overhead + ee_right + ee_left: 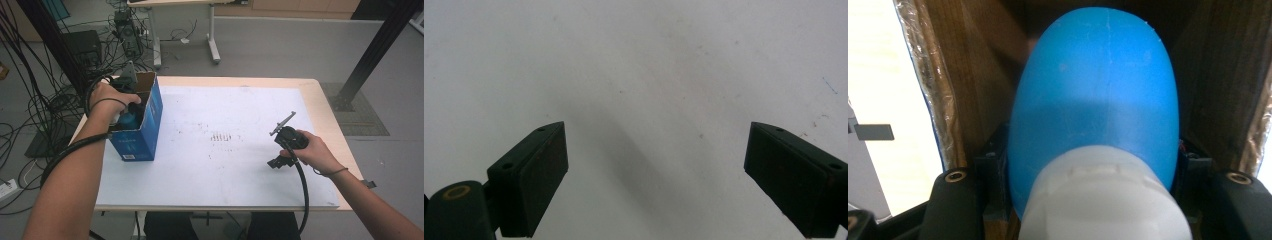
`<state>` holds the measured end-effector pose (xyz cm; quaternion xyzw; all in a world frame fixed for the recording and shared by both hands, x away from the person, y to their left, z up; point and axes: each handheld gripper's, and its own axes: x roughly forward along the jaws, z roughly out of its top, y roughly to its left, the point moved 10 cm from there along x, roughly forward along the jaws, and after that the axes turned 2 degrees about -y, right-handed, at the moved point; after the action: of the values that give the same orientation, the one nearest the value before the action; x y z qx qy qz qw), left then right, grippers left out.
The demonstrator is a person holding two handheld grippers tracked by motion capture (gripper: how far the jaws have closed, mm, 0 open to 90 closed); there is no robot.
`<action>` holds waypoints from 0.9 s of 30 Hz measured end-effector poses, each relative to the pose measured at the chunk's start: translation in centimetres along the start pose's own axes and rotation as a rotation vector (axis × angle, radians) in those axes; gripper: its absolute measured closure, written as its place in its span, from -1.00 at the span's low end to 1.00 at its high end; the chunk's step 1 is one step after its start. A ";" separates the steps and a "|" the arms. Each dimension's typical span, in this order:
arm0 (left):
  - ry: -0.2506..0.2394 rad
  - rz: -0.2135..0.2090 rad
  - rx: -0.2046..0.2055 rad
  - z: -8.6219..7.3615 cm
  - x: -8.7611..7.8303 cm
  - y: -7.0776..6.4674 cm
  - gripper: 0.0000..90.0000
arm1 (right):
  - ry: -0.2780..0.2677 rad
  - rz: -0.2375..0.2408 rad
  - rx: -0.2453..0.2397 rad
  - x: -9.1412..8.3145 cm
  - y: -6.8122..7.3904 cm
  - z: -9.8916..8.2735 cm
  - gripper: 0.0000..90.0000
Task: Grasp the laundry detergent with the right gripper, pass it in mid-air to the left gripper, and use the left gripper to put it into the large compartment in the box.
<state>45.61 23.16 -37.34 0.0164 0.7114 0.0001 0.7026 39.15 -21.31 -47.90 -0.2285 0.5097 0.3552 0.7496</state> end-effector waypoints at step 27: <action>-0.001 -0.015 0.017 -0.1 -1.9 -0.1 -0.29 | 0.011 -0.004 -0.007 0.3 0.1 0.3 -0.77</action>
<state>45.49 23.00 -35.45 0.0168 0.7113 -0.0112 0.7026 39.36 -20.97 -48.12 -0.2339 0.5120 0.3542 0.7468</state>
